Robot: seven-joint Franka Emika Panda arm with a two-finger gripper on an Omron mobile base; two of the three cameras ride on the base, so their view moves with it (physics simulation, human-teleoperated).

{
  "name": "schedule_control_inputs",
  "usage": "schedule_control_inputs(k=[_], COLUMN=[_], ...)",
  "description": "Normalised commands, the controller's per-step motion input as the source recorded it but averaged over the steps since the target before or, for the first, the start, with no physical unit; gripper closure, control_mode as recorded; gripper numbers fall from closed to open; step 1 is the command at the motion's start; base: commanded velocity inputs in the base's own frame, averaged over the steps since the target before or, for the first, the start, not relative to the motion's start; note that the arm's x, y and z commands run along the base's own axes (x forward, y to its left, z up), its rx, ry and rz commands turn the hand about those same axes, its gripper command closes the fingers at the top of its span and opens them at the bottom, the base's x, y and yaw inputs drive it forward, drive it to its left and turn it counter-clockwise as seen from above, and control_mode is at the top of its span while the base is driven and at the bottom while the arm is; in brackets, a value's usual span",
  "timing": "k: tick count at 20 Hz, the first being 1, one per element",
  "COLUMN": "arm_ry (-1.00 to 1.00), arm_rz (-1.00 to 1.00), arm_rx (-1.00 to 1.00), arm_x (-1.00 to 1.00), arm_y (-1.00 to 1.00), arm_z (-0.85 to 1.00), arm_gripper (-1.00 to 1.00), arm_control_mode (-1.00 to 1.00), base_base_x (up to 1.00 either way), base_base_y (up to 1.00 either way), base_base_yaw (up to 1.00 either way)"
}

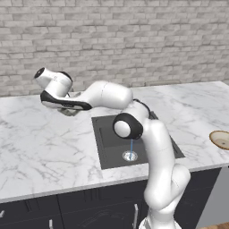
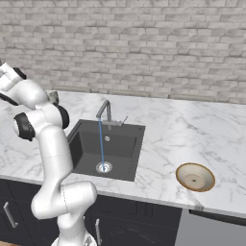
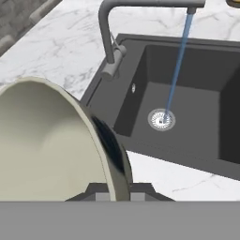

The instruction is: Rinse each bowl for a few seconds and place them down in the sink or on the counter.

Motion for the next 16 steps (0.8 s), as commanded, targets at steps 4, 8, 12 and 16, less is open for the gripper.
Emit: schedule_control_inputs(k=[4,8,12,16], arm_ry=[-0.36,-0.36,-0.33,-0.28], arm_rz=[-0.27,-0.27,-0.29,-0.28], arm_rx=[0.08,0.09,0.07,0.04], arm_x=[-0.24,-0.17,-0.2,-0.32], arm_y=[0.3,0.26,0.25,0.11], arm_z=[-0.59,-0.48,-0.41,-0.57], arm_gripper=[1.0,1.0,1.0,1.0], arm_control_mode=[-1.0,-1.0,-1.0,-1.0], base_base_x=[0.0,0.0,0.0,0.0], base_base_y=[0.0,0.0,0.0,0.0], base_base_yaw=[0.0,0.0,0.0,0.0])
